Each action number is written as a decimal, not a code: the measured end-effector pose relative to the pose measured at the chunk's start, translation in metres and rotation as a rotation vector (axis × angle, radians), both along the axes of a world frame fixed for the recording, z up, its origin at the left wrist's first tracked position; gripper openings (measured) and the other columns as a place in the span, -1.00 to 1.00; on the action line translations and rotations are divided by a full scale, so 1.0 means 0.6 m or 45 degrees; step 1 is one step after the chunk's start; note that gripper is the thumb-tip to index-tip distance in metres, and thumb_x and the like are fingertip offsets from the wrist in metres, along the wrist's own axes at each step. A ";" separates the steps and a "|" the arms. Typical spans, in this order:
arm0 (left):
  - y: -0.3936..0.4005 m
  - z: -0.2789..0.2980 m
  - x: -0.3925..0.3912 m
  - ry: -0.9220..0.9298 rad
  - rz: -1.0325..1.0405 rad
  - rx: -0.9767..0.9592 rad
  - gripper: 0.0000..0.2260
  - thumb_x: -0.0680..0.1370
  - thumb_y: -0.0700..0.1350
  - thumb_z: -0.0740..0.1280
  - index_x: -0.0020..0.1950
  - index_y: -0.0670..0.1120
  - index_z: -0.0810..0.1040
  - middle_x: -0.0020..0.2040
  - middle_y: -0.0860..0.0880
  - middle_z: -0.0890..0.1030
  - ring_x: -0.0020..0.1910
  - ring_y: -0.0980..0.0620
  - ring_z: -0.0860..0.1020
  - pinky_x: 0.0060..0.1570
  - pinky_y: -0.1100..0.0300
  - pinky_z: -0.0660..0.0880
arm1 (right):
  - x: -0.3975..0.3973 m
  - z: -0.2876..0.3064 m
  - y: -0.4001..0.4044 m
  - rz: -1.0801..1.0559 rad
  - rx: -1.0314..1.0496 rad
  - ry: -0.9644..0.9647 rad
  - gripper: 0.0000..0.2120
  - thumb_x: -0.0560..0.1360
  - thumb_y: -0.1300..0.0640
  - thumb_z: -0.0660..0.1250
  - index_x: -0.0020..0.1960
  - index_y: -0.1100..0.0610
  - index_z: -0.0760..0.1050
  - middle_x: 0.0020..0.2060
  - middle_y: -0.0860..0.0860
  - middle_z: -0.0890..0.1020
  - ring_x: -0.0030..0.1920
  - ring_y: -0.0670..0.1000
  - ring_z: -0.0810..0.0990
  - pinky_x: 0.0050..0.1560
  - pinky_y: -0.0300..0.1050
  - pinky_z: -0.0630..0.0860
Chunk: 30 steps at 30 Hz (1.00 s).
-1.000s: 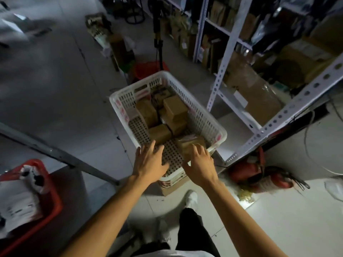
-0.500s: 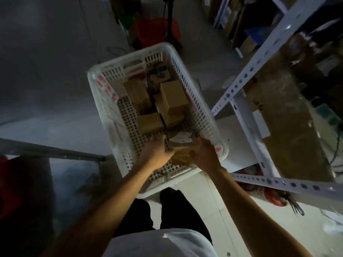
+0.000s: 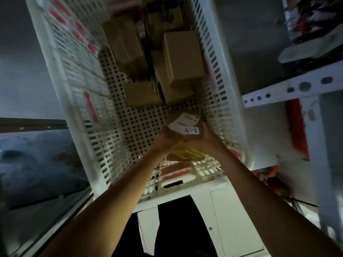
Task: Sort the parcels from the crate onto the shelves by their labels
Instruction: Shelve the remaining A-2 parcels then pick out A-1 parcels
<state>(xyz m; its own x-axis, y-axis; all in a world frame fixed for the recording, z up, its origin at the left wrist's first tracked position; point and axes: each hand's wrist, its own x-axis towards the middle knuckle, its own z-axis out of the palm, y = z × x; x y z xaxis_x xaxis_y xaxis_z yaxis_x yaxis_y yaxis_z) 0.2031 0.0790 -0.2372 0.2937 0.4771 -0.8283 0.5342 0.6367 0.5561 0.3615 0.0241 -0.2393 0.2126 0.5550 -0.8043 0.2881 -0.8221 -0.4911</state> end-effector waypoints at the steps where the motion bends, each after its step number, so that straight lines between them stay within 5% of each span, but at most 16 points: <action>1: -0.003 -0.019 -0.003 -0.052 0.069 -0.049 -0.52 0.48 -0.20 0.49 0.34 -0.16 0.40 0.02 0.09 0.55 0.13 0.03 0.58 -0.18 0.47 0.52 | 0.007 -0.012 0.000 -0.053 0.000 0.065 -0.26 0.36 -0.05 0.60 0.43 -0.04 0.33 0.09 -0.15 0.59 0.07 -0.15 0.61 0.08 -0.25 0.55; 5: -0.013 -0.055 -0.013 -0.174 0.271 -0.246 -0.40 0.50 -0.07 0.48 0.46 0.09 0.29 0.19 0.05 0.56 0.11 0.05 0.61 -0.10 0.24 0.62 | 0.014 -0.026 -0.004 -0.168 0.031 0.359 -0.59 0.50 0.42 0.39 0.28 0.14 0.43 0.08 -0.02 0.62 0.00 -0.26 0.65 0.04 -0.35 0.56; 9: -0.019 -0.037 -0.021 -0.241 0.360 -0.257 -0.49 0.55 -0.08 0.42 0.44 0.12 0.33 0.25 -0.02 0.59 0.07 0.08 0.66 0.01 0.12 0.64 | 0.005 0.000 -0.012 -0.193 0.018 0.400 -0.34 0.40 0.16 0.57 0.43 -0.01 0.39 0.26 -0.02 0.62 0.29 -0.02 0.57 0.35 -0.03 0.47; 11: -0.018 -0.013 -0.033 -0.242 0.393 -0.246 -0.52 0.55 -0.15 0.40 0.41 0.14 0.34 0.24 -0.04 0.60 0.11 0.01 0.64 0.06 0.05 0.61 | -0.011 0.026 -0.017 -0.234 0.029 0.399 -0.16 0.33 0.13 0.61 0.51 -0.02 0.29 0.31 -0.02 0.58 0.32 0.01 0.54 0.38 0.01 0.46; 16: -0.003 0.066 -0.094 -0.404 0.347 -0.130 -0.42 0.51 -0.33 0.37 0.46 0.06 0.34 0.37 -0.15 0.52 0.30 -0.16 0.54 0.28 -0.10 0.50 | -0.066 0.088 -0.038 -0.332 0.131 0.322 0.09 0.13 -0.31 0.63 0.54 -0.16 0.21 0.33 -0.13 0.55 0.32 -0.03 0.52 0.38 0.09 0.45; 20: 0.016 0.156 -0.152 -0.467 0.253 -0.072 -0.32 0.48 -0.31 0.42 0.51 0.12 0.30 0.37 -0.05 0.53 0.32 -0.06 0.53 0.35 -0.06 0.45 | -0.122 0.163 -0.055 -0.489 0.373 0.297 -0.12 0.40 -0.03 0.56 0.58 -0.10 0.17 0.23 -0.24 0.53 0.25 -0.15 0.51 0.33 -0.11 0.42; 23: 0.014 0.210 -0.193 -0.463 0.137 0.011 -0.15 0.36 -0.19 0.52 0.55 0.22 0.23 0.39 0.06 0.53 0.35 0.02 0.50 0.38 -0.05 0.41 | -0.165 0.221 -0.083 -0.567 0.602 0.314 -0.22 0.37 -0.03 0.57 0.50 -0.08 0.32 0.27 -0.17 0.59 0.28 -0.12 0.55 0.30 -0.11 0.47; 26: -0.002 0.261 -0.227 -0.489 -0.044 0.147 -0.14 0.38 -0.15 0.49 0.56 0.26 0.17 0.44 0.09 0.46 0.36 0.09 0.47 0.32 0.05 0.46 | -0.214 0.267 -0.127 -0.648 0.686 0.415 -0.14 0.32 -0.08 0.55 0.54 -0.07 0.25 0.27 -0.10 0.61 0.25 -0.06 0.60 0.23 -0.08 0.55; 30: -0.030 0.310 -0.279 -0.497 -0.358 0.269 -0.14 0.31 0.02 0.54 0.49 0.41 0.19 0.47 0.16 0.41 0.45 0.08 0.36 0.43 -0.14 0.34 | -0.291 0.299 -0.205 -0.813 0.782 0.417 -0.10 0.32 0.08 0.53 0.55 -0.14 0.17 0.19 -0.09 0.65 0.19 -0.04 0.64 0.03 -0.15 0.60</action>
